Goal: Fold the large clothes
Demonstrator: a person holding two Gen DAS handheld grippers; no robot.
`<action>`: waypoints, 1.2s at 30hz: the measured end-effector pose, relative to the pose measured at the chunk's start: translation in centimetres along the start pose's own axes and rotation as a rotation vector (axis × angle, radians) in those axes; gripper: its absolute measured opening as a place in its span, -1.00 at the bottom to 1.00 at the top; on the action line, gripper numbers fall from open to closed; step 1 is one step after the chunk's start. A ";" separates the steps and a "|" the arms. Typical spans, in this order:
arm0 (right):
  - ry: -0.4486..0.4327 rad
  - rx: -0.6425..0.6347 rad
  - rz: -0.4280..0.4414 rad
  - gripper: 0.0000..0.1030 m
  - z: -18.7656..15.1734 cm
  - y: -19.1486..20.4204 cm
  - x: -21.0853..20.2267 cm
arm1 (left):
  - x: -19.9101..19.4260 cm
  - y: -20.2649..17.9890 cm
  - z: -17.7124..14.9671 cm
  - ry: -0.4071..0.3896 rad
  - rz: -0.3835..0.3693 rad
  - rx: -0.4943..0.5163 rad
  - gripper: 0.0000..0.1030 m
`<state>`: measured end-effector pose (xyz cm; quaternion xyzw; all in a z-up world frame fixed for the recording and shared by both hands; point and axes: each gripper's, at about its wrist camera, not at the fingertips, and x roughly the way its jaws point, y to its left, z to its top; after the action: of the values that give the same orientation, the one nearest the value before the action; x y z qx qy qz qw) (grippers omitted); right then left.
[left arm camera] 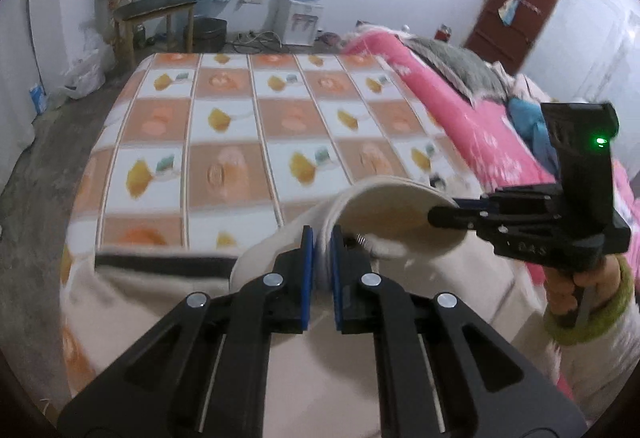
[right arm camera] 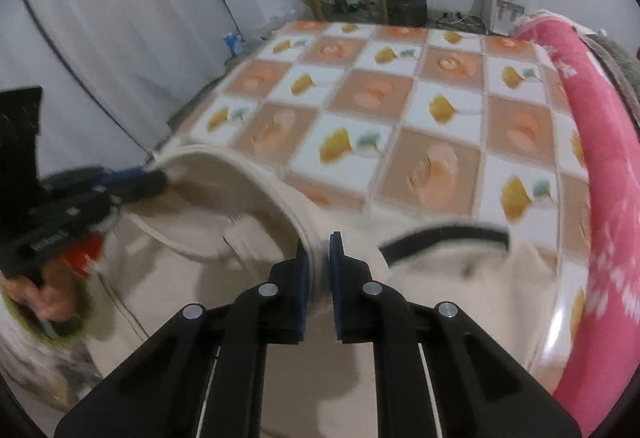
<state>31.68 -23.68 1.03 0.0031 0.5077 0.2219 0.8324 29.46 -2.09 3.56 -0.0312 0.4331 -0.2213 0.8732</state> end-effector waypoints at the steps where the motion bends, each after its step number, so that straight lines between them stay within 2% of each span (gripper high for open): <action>1: 0.020 -0.008 -0.013 -0.65 -1.4 -0.1 0.3 | 0.0 -0.2 -1.2 0.010 0.012 0.008 -0.80; 3: 0.079 -0.009 -0.048 -0.14 -3.7 -0.6 1.4 | 0.7 -0.2 -3.6 0.044 0.029 0.013 -0.64; 4: 0.105 -0.003 -0.059 -0.10 -4.4 -0.8 1.8 | 1.2 -0.1 -4.5 0.071 0.034 0.011 -0.55; 6: 0.121 0.019 -0.062 -0.10 -5.5 -1.1 1.6 | 2.1 0.2 -6.1 0.121 0.053 0.000 -0.48; 10: 0.009 0.044 0.007 -0.05 -5.0 -0.6 -2.6 | 1.1 0.5 -7.3 0.094 0.030 -0.002 -0.15; 13: -0.082 0.006 0.028 -0.04 -3.0 1.4 -4.1 | -0.1 0.6 -7.3 0.063 0.017 0.003 -0.14; 15: -0.096 -0.015 0.023 -0.04 -1.8 2.7 -3.3 | -1.2 0.6 -7.1 0.031 0.010 0.004 -0.14; 17: -0.076 -0.035 0.002 -0.05 -1.0 4.0 -0.9 | -2.6 0.5 -6.6 -0.019 -0.025 0.003 -0.14; 19: -0.030 -0.063 -0.055 -0.05 -1.2 4.6 1.9 | -3.7 0.3 -6.1 -0.067 -0.046 0.002 -0.14; 22: 0.067 -0.065 -0.109 -0.08 -3.1 4.4 5.6 | -4.2 -0.2 -4.7 -0.108 -0.028 0.005 -0.14; 23: 0.039 -0.065 -0.113 -0.08 -3.8 4.2 5.5 | -3.9 -0.3 -4.4 -0.106 -0.021 0.005 -0.15; 26: 0.037 -0.064 -0.122 -0.08 -4.5 4.1 4.9 | -1.4 -0.3 -3.0 -0.069 0.007 -0.007 -0.18; 28: 0.046 -0.062 -0.129 -0.08 -4.4 4.1 4.5 | 0.7 -0.2 -2.8 -0.019 0.034 -0.007 -0.18; 29: 0.042 -0.057 -0.133 -0.08 -4.3 4.0 4.2 | 2.4 -0.2 -3.1 0.029 0.087 0.008 -0.18; 32: -0.024 -0.024 -0.101 -0.08 -3.4 3.5 2.1 | 4.9 0.4 -4.7 0.114 0.151 0.029 -0.18; 34: -0.043 -0.010 -0.113 -0.08 -3.2 3.1 1.9 | 4.8 0.6 -5.4 0.090 0.152 0.045 -0.20; 36: -0.007 -0.001 -0.139 -0.11 -3.6 2.1 3.2 | 4.6 0.6 -5.7 0.086 0.153 0.060 -0.20</action>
<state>29.07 -21.40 -2.95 -0.0317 0.5037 0.1637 0.8476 27.74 -2.67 -3.58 0.0379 0.4644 -0.1680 0.8687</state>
